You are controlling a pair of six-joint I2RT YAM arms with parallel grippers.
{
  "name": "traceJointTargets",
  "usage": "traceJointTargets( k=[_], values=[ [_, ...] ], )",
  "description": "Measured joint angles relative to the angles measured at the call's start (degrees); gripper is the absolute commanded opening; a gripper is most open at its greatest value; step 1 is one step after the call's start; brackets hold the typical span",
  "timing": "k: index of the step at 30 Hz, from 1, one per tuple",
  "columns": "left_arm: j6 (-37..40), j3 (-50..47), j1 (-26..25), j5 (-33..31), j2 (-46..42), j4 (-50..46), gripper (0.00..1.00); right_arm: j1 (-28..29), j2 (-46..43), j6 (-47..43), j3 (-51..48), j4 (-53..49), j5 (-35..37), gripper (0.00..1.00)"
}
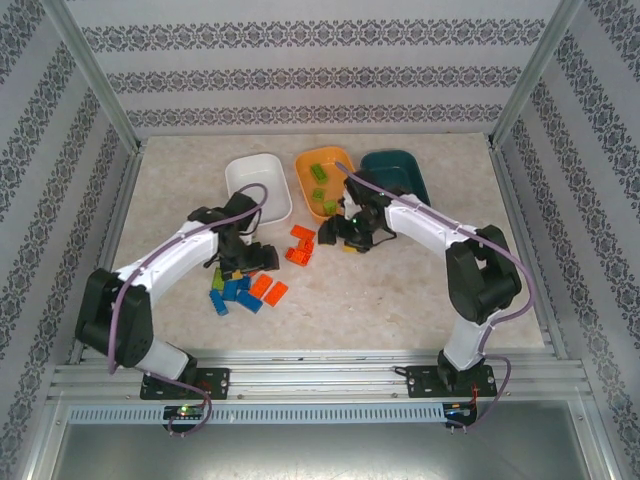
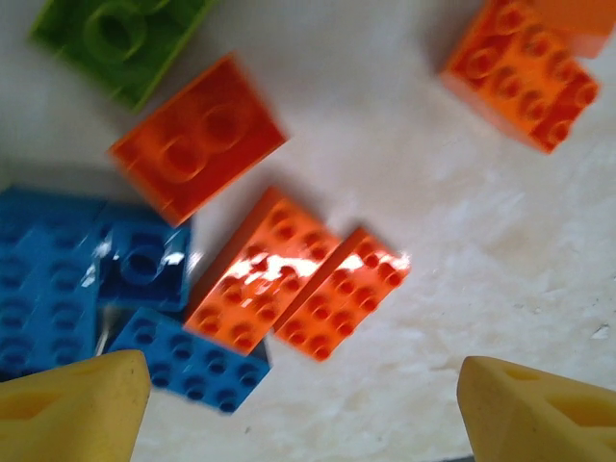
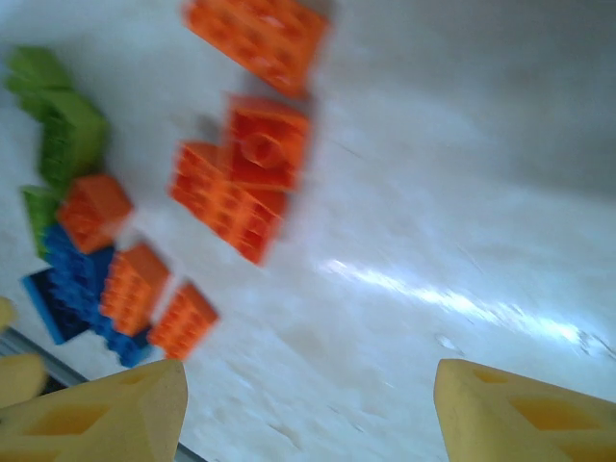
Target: Sort the legos into containers by color
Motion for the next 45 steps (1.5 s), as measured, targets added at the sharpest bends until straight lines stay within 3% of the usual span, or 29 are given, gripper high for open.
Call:
traceJointTargets(
  k=[12,18,30,37,45],
  values=[
    [8.2,20.4,-6.3,-3.5,23.9,0.7,0.93,-8.9,-19.1,0.3,-13.3,-0.1,0.5,0.72],
    [11.6,28.5,-9.0,-4.8,31.3,-0.8,0.94,-10.7,-23.2,0.3,-17.2,-0.9,0.7,0.76],
    [13.5,28.5,-9.4,-6.6,32.7,-3.1,0.92,-12.2,-26.6,0.3,-21.2,-1.1,0.9,0.77],
    [13.6,27.9,-10.2,-6.5,33.7,-3.0,0.75,-12.2,-26.9,0.3,-21.2,-1.1,0.9,0.77],
    [12.9,27.7,-10.2,-6.4,34.1,-2.9,0.67,-12.9,-28.0,0.3,-21.2,-1.3,0.9,0.76]
  ],
)
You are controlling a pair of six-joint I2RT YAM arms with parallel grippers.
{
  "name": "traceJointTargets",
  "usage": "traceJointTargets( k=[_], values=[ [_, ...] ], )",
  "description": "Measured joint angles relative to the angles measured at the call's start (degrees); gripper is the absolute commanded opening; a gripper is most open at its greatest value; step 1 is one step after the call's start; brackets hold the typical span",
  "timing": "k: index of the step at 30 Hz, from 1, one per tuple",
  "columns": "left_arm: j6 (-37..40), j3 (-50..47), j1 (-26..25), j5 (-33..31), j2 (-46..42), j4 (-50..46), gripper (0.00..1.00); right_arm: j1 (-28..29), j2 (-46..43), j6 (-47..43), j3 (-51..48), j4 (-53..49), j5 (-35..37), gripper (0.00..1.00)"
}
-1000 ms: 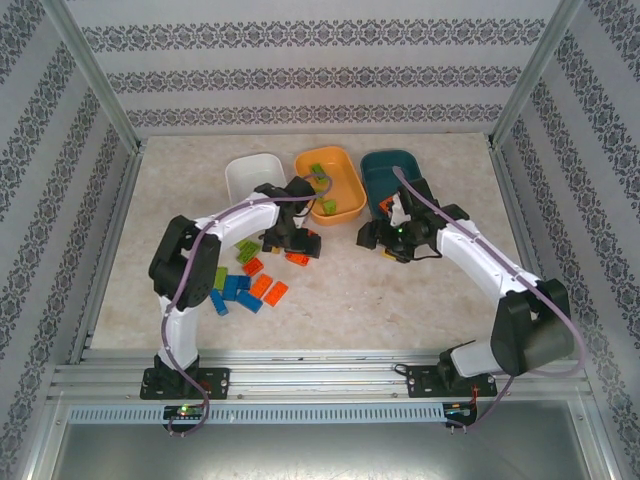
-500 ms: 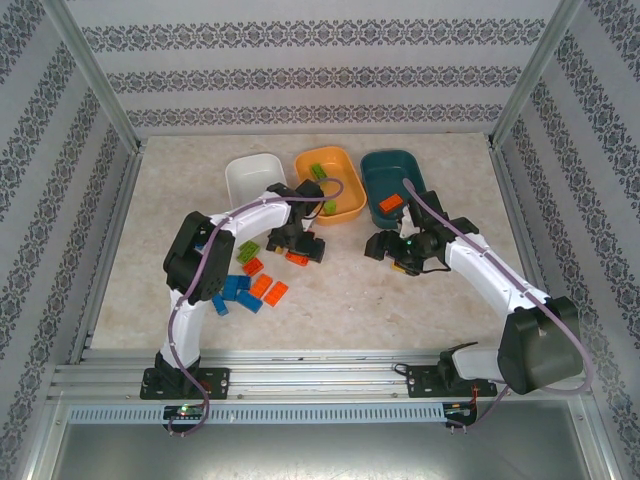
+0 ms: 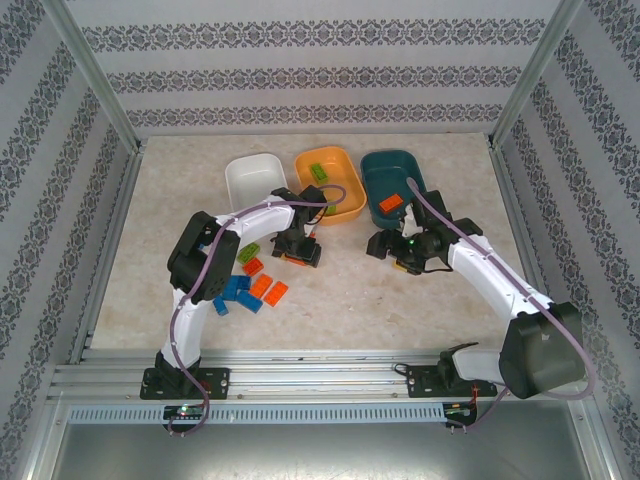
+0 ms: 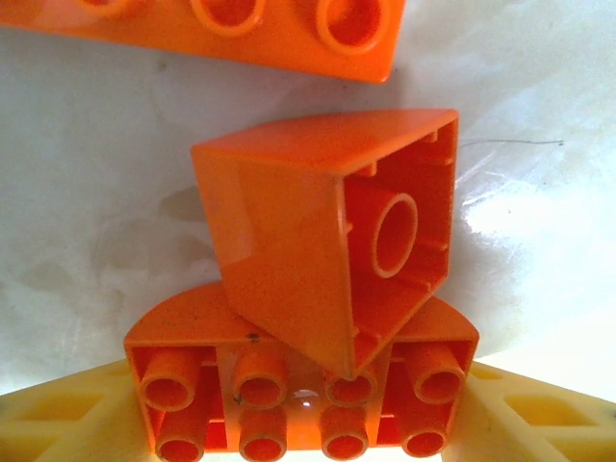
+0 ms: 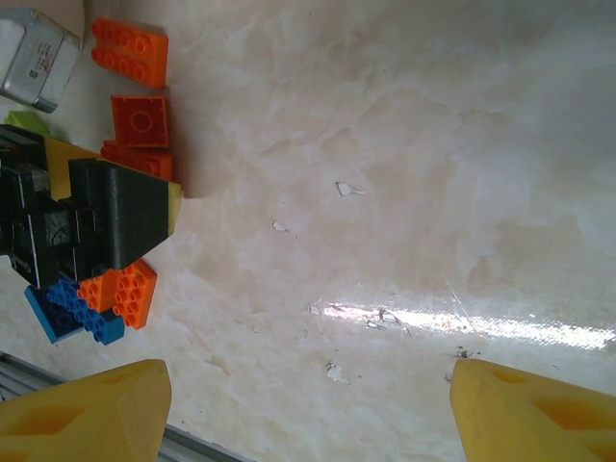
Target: Sort the legos into containers by color
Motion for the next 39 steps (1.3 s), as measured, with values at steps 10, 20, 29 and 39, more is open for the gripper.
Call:
traceJointTargets(
  k=[10,20,29,39],
  values=[
    [-5.6,-3.7,0.0,4.8,-5.0,1.2,0.62,-4.7,-2.7,-1.2,0.0,-0.2,-0.3,0.76],
    [-18.9,-1.7,-0.7,16.4,-10.1,10.4,0.61,-13.5,-13.1,-1.2,-1.6,-0.2,-1.8,0.76],
    [-33.8,18.7,-1.2,24.7,2.0,24.2,0.61,-13.5,-19.3,-1.0,-3.8,0.7,-2.5,0.76],
    [-43.8,44.5,-3.6,28.2,23.5,27.3,0.61,-12.6,-26.8,-0.6,-3.8,1.5,-2.5,0.76]
  ],
)
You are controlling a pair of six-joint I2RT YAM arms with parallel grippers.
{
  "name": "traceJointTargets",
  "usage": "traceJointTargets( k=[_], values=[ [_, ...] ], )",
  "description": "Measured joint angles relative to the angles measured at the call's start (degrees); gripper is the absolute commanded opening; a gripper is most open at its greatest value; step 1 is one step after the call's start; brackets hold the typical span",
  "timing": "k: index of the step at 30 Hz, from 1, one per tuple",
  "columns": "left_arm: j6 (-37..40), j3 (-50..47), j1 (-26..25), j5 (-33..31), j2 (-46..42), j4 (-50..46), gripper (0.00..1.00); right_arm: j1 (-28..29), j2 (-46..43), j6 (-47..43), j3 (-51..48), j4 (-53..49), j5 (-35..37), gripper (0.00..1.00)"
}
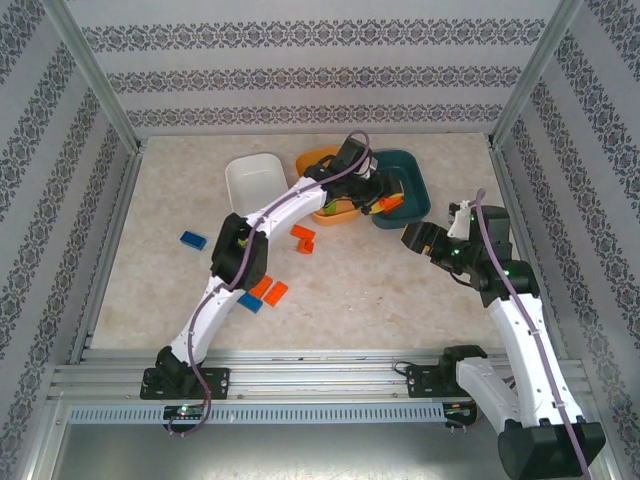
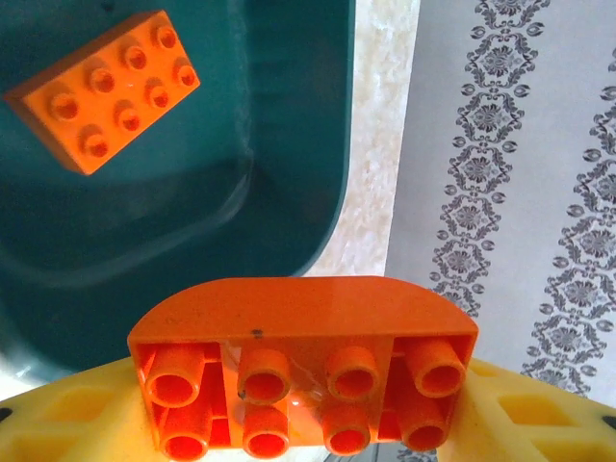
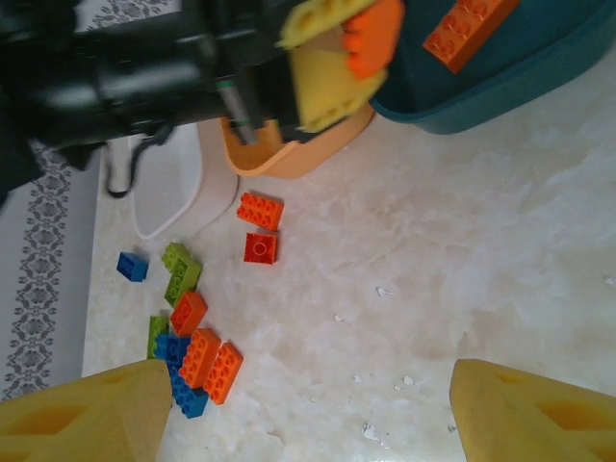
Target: Sort the legos into containers by color
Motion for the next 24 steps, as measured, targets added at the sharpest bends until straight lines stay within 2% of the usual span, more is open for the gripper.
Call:
traceJointTargets(
  k=[7,14,24],
  values=[
    [-5.3,6.8,-0.4,1.0,6.6,1.6,0.64,0.0,-1.4,0.7,-0.7,-0.2,0.3,0.77],
    [-7.2,7.1,-0.4,1.2,6.8,2.2,0.72,0.0,-1.4,0.9,-1.4,-0.5,0.4,0.78],
    [-7.8,7.3,-0.4,1.6,6.8,2.4,0.75,0.0,-1.4,0.9,-1.4,-0.4,0.4,0.78]
  ],
)
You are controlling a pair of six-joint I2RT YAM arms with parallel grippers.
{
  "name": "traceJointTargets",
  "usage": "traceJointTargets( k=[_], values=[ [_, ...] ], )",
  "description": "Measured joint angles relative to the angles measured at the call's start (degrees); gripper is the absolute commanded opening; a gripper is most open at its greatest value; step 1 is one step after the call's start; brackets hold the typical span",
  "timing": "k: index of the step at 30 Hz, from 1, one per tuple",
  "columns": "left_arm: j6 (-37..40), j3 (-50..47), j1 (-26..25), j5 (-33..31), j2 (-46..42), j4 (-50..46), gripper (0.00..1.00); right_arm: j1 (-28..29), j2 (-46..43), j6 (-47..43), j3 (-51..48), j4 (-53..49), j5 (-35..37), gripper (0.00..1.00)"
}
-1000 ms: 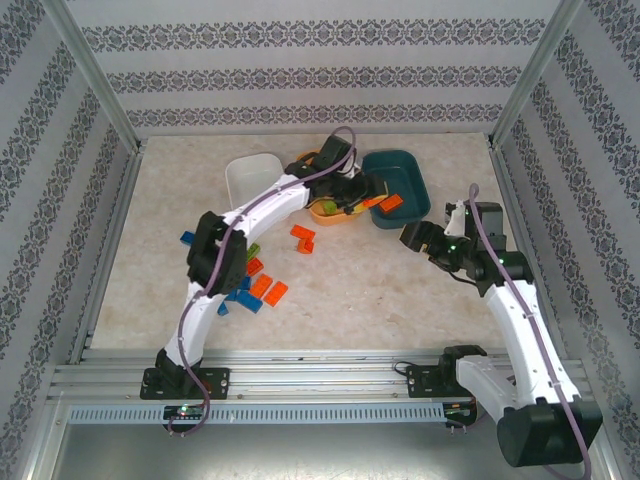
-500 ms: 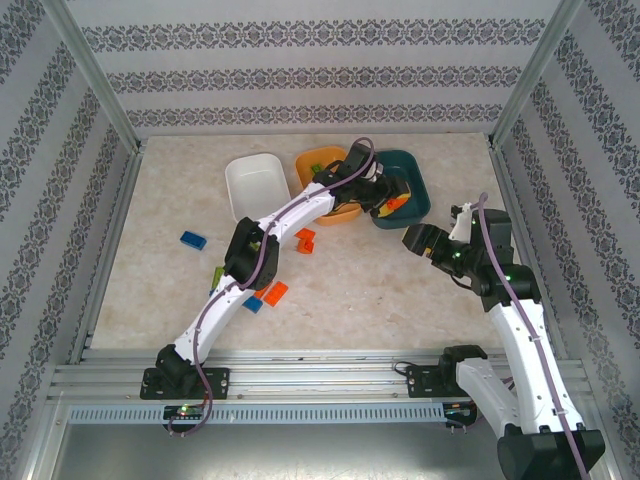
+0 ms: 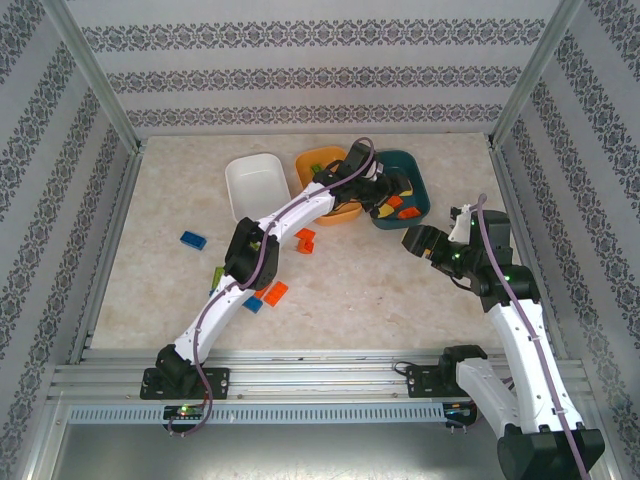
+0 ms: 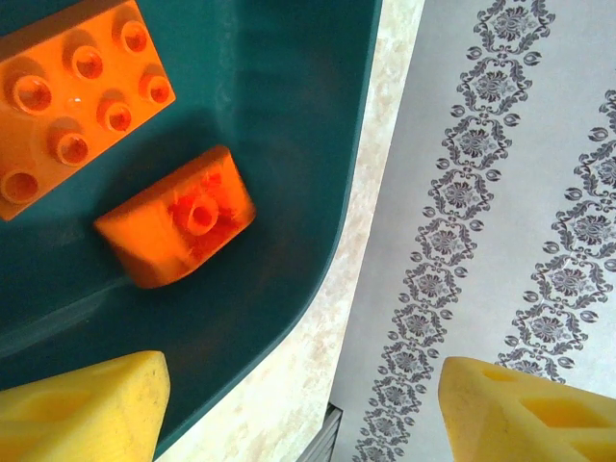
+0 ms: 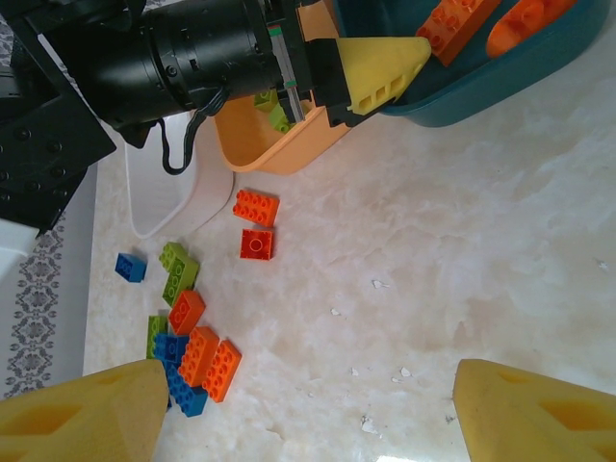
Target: Sort the legos into containers by color
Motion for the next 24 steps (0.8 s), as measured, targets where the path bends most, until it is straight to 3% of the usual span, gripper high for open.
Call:
traceJointTargets(
  k=[7,13,19,24],
  values=[
    [0.9,0.1,0.0,0.2,0.0,-0.3,0.75,0.0,-0.2,0.3,0.0,0.0,0.0,0.78],
    [8.3,0.1,1.0,-2.5,-3.0,-8.1,0.75,0.7,0.6,1.6,0.0,1.3,-0.1,0.78],
    [17.3,-0.3,3.5,-8.0,-12.5,-18.1,0.78,4.0,4.1,2.5,0.0,3.0,0.0,0.78],
    [24.6,-6.1,5.5,-13.5,-24.6,-23.6,0.8,11.0,13.6,2.8,0.9,3.8,1.5,0.77]
  ],
)
